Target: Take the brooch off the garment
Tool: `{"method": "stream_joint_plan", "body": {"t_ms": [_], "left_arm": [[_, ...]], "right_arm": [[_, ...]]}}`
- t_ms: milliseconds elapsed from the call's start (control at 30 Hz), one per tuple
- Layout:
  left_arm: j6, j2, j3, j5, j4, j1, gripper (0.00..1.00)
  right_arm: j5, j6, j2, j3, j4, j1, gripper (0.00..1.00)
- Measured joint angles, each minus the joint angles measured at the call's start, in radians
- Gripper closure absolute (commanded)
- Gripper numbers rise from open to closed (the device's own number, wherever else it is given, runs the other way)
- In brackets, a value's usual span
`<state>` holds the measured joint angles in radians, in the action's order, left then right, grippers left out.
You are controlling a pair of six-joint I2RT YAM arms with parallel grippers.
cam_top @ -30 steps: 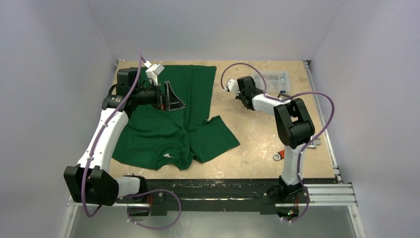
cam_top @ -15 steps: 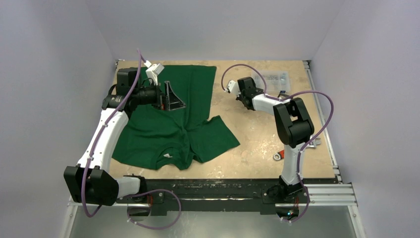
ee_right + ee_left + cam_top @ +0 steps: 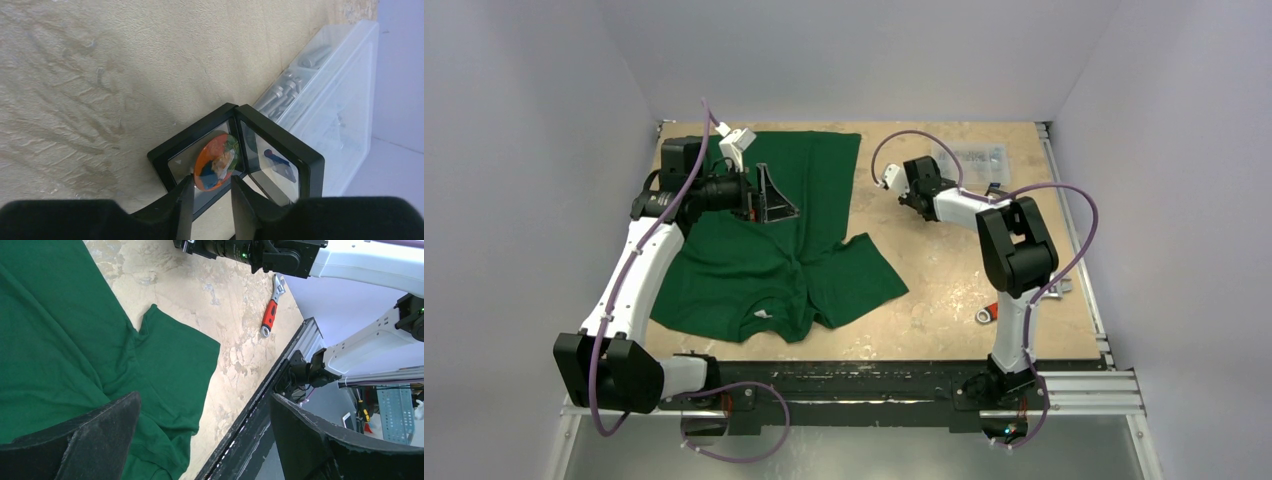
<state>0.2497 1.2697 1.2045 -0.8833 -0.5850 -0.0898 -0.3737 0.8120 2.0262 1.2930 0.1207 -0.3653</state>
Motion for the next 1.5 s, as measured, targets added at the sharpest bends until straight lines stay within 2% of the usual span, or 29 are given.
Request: {"method": "stream_joint_plan", "body": {"t_ms": [233, 333, 600, 767, 900, 1100, 1233, 1500], "left_arm": [[0.001, 0.0, 0.0, -0.002, 0.0, 0.0, 0.0], [-0.002, 0.0, 0.0, 0.0, -0.005, 0.0, 0.0], [-0.067, 0.025, 0.034, 0.027, -0.088, 0.008, 0.0], [-0.193, 0.046, 0.104, 0.078, -0.212, 0.052, 0.0], [-0.377, 0.089, 0.176, 0.192, -0.342, 0.11, 0.0], [-0.619, 0.147, 0.177, 0.429, -0.426, 0.254, 0.0], [-0.748, 0.155, 0.128, 0.597, -0.398, 0.28, 0.0], [-0.917, 0.243, 0.046, 0.817, -0.281, 0.315, 0.0]], "right_arm": [[0.018, -0.037, -0.011, 0.037, 0.07, 0.0, 0.42], [0.047, -0.057, -0.033, 0.058, 0.126, 0.0, 0.37], [0.116, -0.097, -0.112, 0.135, 0.216, -0.001, 0.36], [0.187, -0.139, -0.143, 0.156, 0.274, -0.015, 0.35], [0.245, -0.181, -0.167, 0.157, 0.325, -0.068, 0.36], [0.359, -0.26, -0.228, 0.142, 0.373, -0.227, 0.39], [0.441, -0.312, -0.231, 0.132, 0.388, -0.317, 0.47], [0.548, -0.395, -0.097, 0.142, 0.406, -0.332, 0.49]]}}
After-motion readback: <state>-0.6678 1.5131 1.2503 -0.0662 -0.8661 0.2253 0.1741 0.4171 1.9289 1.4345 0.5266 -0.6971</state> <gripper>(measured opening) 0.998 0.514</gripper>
